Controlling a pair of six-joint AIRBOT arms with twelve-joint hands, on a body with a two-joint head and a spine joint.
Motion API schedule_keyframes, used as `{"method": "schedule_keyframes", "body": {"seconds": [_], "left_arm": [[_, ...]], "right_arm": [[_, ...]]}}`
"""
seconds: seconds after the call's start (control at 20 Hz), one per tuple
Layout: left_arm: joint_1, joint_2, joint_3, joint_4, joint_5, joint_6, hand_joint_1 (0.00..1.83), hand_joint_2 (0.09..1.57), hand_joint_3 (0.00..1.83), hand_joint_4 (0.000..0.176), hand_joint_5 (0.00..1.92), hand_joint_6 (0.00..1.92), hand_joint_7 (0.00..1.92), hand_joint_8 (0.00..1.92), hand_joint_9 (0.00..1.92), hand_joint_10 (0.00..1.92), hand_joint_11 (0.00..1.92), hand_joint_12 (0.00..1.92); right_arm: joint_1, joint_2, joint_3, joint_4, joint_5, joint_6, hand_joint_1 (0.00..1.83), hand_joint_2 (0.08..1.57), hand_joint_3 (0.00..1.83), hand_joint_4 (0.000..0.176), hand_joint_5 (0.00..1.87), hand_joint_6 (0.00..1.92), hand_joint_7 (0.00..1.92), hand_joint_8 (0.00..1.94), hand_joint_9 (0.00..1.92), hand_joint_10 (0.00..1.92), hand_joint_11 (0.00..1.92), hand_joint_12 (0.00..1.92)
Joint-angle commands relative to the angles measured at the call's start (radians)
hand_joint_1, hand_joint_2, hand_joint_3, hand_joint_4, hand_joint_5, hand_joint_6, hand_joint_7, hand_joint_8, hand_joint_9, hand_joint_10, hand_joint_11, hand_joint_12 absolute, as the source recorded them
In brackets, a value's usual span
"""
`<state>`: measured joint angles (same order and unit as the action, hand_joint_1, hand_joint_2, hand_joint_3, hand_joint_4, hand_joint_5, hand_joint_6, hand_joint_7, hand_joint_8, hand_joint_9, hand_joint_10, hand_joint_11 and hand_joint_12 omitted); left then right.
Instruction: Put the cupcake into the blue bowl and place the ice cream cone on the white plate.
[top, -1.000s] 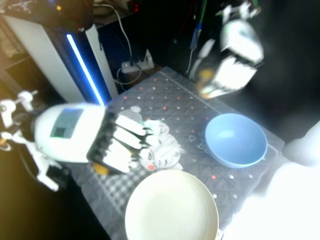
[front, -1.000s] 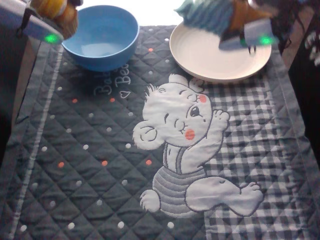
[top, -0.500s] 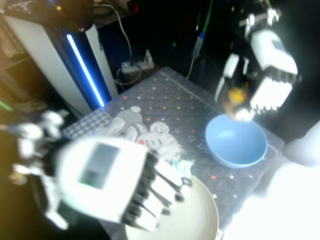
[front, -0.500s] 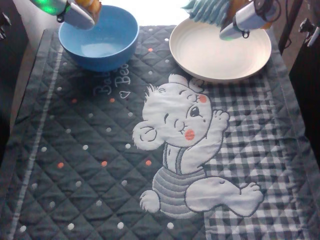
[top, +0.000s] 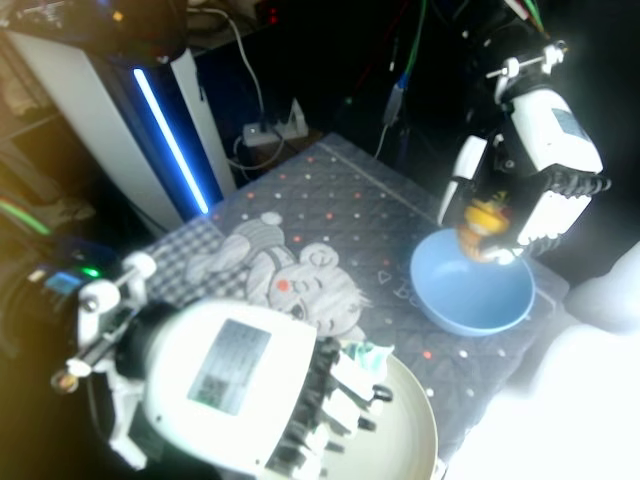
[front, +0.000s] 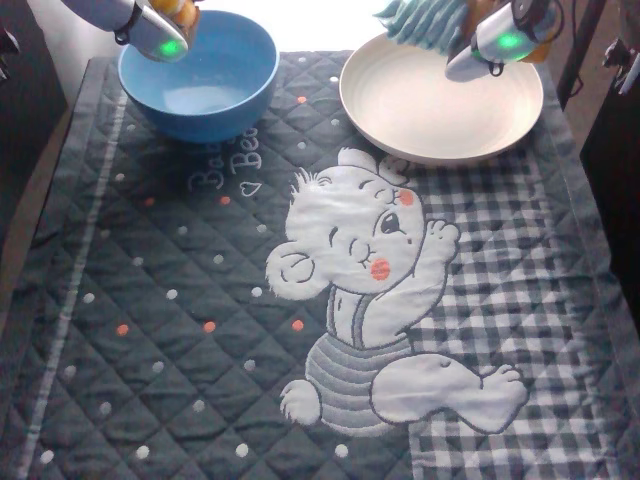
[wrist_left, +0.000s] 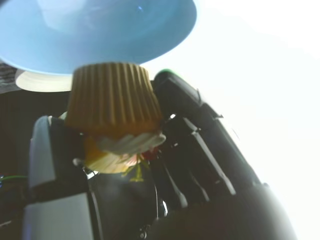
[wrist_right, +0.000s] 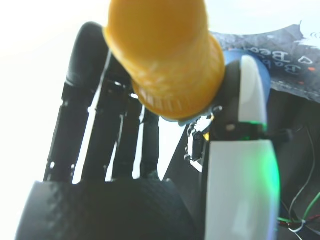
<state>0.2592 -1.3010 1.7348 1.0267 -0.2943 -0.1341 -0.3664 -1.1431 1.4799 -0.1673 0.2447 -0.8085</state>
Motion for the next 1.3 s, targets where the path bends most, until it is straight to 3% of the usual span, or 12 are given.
{"method": "schedule_keyframes", "body": {"seconds": [0.0,0.2,0.25,0.3,0.35,0.45,0.5,0.65,0.8,1.05,1.1,1.25], "left_arm": [[-0.020,-0.008,0.005,-0.021,-0.050,-0.011,1.40,1.02,0.00,0.000,1.05,0.75,1.40,0.02,1.22,0.83,1.12,0.91],[-0.018,-0.021,0.006,0.006,-0.042,-0.012,1.40,1.00,0.00,0.000,1.08,0.69,1.42,0.04,1.29,0.72,1.08,0.89],[-0.017,-0.024,0.006,0.008,-0.041,-0.012,1.29,1.04,0.00,0.000,1.02,0.82,1.27,0.52,1.14,0.36,0.88,0.92],[-0.017,-0.025,0.006,0.009,-0.041,-0.012,1.26,0.98,0.00,0.000,0.86,0.31,1.02,0.26,1.07,0.18,0.77,0.92],[-0.016,-0.025,0.005,0.009,-0.041,-0.012,1.20,0.93,0.00,0.000,0.74,0.08,0.82,0.08,0.90,0.05,0.62,0.82],[-0.011,-0.026,0.005,0.011,-0.043,-0.012,1.15,0.85,0.00,0.000,0.61,0.00,0.56,0.00,0.60,0.00,0.41,0.61],[-0.010,-0.027,0.005,0.011,-0.044,-0.012,1.11,0.80,0.00,0.000,0.52,0.00,0.43,0.00,0.39,0.00,0.27,0.46],[-0.009,-0.029,0.005,0.016,-0.049,-0.012,1.07,0.77,0.00,0.000,0.51,0.00,0.43,0.00,0.39,0.00,0.22,0.63],[-0.009,-0.030,0.002,0.023,-0.051,-0.012,1.05,0.75,0.00,0.000,0.52,0.01,0.40,0.00,0.38,0.00,0.24,0.65],[-0.007,-0.030,-0.001,0.024,-0.056,-0.013,1.05,0.75,0.00,0.017,0.55,0.00,0.44,0.01,0.44,0.00,0.21,0.80],[-0.006,-0.030,-0.001,0.024,-0.057,-0.013,1.09,0.75,0.00,0.000,0.56,0.00,0.45,0.00,0.43,0.00,0.22,0.75],[-0.005,-0.030,-0.003,0.024,-0.061,-0.013,1.08,0.76,0.00,0.000,0.55,0.00,0.45,0.00,0.45,0.00,0.26,0.74]], "right_arm": [[0.022,-0.005,0.006,0.014,0.112,0.002,1.27,1.04,0.00,0.000,1.02,0.84,1.31,0.51,1.51,0.02,1.29,0.78],[0.022,-0.006,0.007,0.014,0.103,0.002,1.28,1.04,0.00,0.000,1.03,0.79,1.30,0.55,1.54,0.02,1.31,0.78],[0.022,-0.006,0.007,0.014,0.102,0.002,1.28,1.03,0.00,0.000,1.07,0.72,1.29,0.57,1.54,0.01,1.29,0.77],[0.022,-0.007,0.007,0.014,0.100,0.002,1.19,1.06,0.00,0.000,1.06,0.81,1.13,0.23,1.40,0.00,1.19,0.77],[0.022,-0.008,0.007,0.014,0.099,0.002,1.00,0.96,0.00,0.000,0.80,0.26,0.93,0.06,1.14,0.00,0.96,0.86],[0.022,-0.010,0.005,0.013,0.099,0.002,0.86,0.89,0.00,0.000,0.57,0.01,0.55,0.00,0.73,0.00,0.49,0.86],[0.021,-0.010,0.005,0.013,0.099,0.002,0.83,0.88,0.00,0.037,0.46,0.00,0.43,0.01,0.54,0.00,0.21,0.90],[0.021,-0.009,0.002,0.012,0.099,0.002,0.82,0.87,0.00,0.060,0.43,0.00,0.40,0.00,0.57,0.00,0.29,0.97],[0.021,-0.009,0.002,0.012,0.099,0.002,0.84,0.87,0.00,0.052,0.41,0.00,0.41,0.00,0.56,0.00,0.29,0.92],[0.021,-0.009,0.001,0.012,0.099,0.002,0.87,0.84,0.00,0.076,0.42,0.00,0.37,0.01,0.51,0.00,0.17,1.04],[0.021,-0.009,0.000,0.012,0.099,0.002,0.86,0.85,0.00,0.078,0.42,0.00,0.41,0.02,0.52,0.01,0.14,1.03],[0.021,-0.009,0.000,0.012,0.099,0.002,0.89,0.85,0.01,0.062,0.43,0.00,0.43,0.00,0.53,0.00,0.11,1.11]]}}
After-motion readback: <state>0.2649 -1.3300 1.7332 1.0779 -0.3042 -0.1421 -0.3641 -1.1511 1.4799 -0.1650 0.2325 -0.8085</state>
